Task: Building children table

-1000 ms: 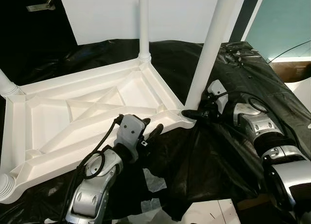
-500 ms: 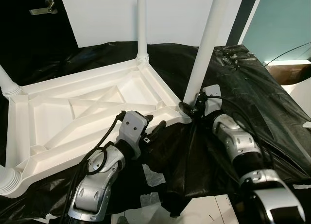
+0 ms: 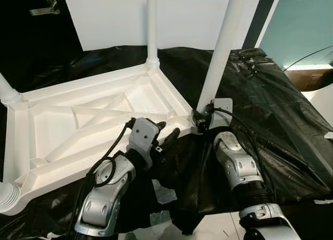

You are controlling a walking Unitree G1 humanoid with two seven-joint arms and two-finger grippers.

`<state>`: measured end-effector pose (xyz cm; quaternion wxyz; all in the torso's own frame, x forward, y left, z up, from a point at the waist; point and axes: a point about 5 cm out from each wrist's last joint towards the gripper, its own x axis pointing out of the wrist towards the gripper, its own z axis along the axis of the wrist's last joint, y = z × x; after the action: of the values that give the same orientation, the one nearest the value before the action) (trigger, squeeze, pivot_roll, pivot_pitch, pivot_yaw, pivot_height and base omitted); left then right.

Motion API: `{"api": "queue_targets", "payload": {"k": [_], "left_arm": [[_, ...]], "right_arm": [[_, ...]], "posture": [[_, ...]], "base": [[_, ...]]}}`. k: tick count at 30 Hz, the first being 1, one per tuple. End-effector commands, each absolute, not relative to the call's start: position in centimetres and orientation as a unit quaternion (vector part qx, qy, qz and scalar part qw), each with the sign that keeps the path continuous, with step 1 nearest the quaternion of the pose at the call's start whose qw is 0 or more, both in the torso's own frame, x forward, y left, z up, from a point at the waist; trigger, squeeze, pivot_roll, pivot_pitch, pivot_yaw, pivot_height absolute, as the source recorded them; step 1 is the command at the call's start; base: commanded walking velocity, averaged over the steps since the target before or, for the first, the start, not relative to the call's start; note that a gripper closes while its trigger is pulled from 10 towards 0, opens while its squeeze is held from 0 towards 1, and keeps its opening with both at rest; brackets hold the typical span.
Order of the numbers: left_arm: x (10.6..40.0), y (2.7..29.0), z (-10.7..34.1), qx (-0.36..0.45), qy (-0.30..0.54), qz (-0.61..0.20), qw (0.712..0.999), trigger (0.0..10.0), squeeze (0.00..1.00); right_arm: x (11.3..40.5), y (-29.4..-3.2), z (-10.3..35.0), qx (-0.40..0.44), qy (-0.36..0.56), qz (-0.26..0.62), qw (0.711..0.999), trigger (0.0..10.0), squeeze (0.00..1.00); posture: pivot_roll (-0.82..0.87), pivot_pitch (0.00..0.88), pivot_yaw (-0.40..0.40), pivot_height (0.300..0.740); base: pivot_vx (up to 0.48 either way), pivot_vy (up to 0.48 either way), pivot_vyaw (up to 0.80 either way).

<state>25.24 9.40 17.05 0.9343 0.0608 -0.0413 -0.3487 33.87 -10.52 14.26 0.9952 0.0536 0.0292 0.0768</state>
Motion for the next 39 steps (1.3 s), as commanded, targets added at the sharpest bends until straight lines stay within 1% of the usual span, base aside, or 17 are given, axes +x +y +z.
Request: {"api": "queue_targets", "payload": {"k": [1,3,4,5,7,10,12,14,15,17,18,19,21,24,28,33,39], "left_arm": [[25.3,9.7,16.5,0.057,-0.030,-0.332,0.941,10.0,0.00],[25.4,9.7,16.5,0.057,-0.030,-0.332,0.941,10.0,0.00],[25.4,9.8,16.5,0.057,-0.030,-0.331,0.941,10.0,0.00],[25.4,9.8,16.5,0.057,-0.030,-0.331,0.942,10.0,0.00],[25.4,9.7,16.5,0.057,-0.031,-0.331,0.942,10.0,0.00],[25.4,9.7,16.5,0.057,-0.032,-0.330,0.942,10.0,0.00],[25.5,9.7,16.5,0.056,-0.033,-0.330,0.942,10.0,0.00],[25.5,9.7,16.5,0.060,-0.034,-0.330,0.941,10.0,0.00],[25.5,9.7,16.5,0.060,-0.034,-0.330,0.941,10.0,0.00],[25.6,9.8,16.5,0.061,-0.036,-0.329,0.942,10.0,0.00],[25.7,9.8,16.6,0.061,-0.037,-0.327,0.942,10.0,0.00],[25.8,9.9,16.6,0.061,-0.039,-0.326,0.943,10.0,0.00],[25.9,9.9,16.7,0.061,-0.040,-0.325,0.943,10.0,0.00],[25.9,9.8,16.7,0.060,-0.040,-0.326,0.943,10.0,0.00],[26.0,9.7,16.8,0.060,-0.045,-0.325,0.943,10.0,0.00],[26.2,9.8,16.9,0.060,-0.049,-0.321,0.944,10.0,0.00],[26.4,9.9,17.1,0.057,-0.055,-0.311,0.947,10.0,0.00]], "right_arm": [[33.5,-11.2,12.8,0.064,0.063,0.061,0.994,10.0,0.00],[33.5,-11.3,13.1,0.062,0.056,0.059,0.995,10.0,0.00],[33.6,-11.5,13.4,0.061,0.048,0.059,0.995,10.0,0.03],[33.7,-11.8,13.6,0.061,0.039,0.068,0.995,10.0,1.00],[33.9,-12.0,13.9,0.054,0.030,0.089,0.994,10.0,1.00],[34.0,-12.4,14.2,0.051,0.020,0.122,0.991,10.0,1.00],[34.2,-13.3,14.5,0.045,0.006,0.140,0.989,10.0,1.00],[34.3,-13.9,14.7,0.034,-0.006,0.181,0.983,10.0,1.00],[34.3,-13.9,14.7,0.034,-0.006,0.181,0.983,10.0,1.00],[34.3,-14.2,14.7,0.038,-0.004,0.228,0.973,10.0,1.00],[34.4,-14.4,14.8,0.041,-0.001,0.248,0.968,10.0,0.69],[34.6,-14.6,14.9,0.033,-0.001,0.274,0.961,10.0,0.00],[34.8,-14.8,15.0,0.018,0.005,0.311,0.950,10.0,0.00],[35.0,-15.0,15.0,0.012,0.013,0.332,0.943,10.0,0.00],[35.8,-15.4,14.7,-0.023,0.037,0.388,0.921,10.0,0.00],[36.2,-15.4,14.9,-0.042,0.042,0.407,0.911,10.0,0.00],[37.4,-14.8,15.7,-0.104,0.059,0.432,0.894,10.0,0.00]], "posture": [[0.11,0.016,-0.033,0.740],[0.11,0.010,-0.035,0.740],[0.11,0.010,-0.035,0.740],[0.11,0.006,-0.035,0.740],[0.11,0.002,-0.036,0.740],[0.11,0.000,-0.036,0.740],[0.11,0.000,-0.038,0.740],[0.12,0.000,-0.044,0.740],[0.12,0.000,-0.044,0.740],[0.11,0.000,-0.045,0.740],[0.11,0.000,-0.048,0.740],[0.11,0.000,-0.046,0.740],[0.11,0.000,-0.045,0.740],[0.11,0.000,-0.045,0.740],[0.12,0.000,-0.054,0.740],[0.12,0.000,-0.059,0.740],[0.13,0.000,-0.071,0.740]], "base": [[0.000,0.000,0.00],[0.000,0.000,0.00],[0.000,0.000,0.00],[0.000,0.000,0.00],[0.000,0.000,0.00],[0.000,0.000,0.00],[0.000,0.000,0.00],[0.000,0.000,0.00],[0.000,0.000,0.00],[0.000,0.000,0.00],[0.000,0.000,0.00],[0.000,0.000,0.00],[0.000,0.000,0.00],[0.000,0.000,0.00],[0.000,0.000,0.00],[0.000,0.000,0.00],[0.000,0.000,0.00]]}}
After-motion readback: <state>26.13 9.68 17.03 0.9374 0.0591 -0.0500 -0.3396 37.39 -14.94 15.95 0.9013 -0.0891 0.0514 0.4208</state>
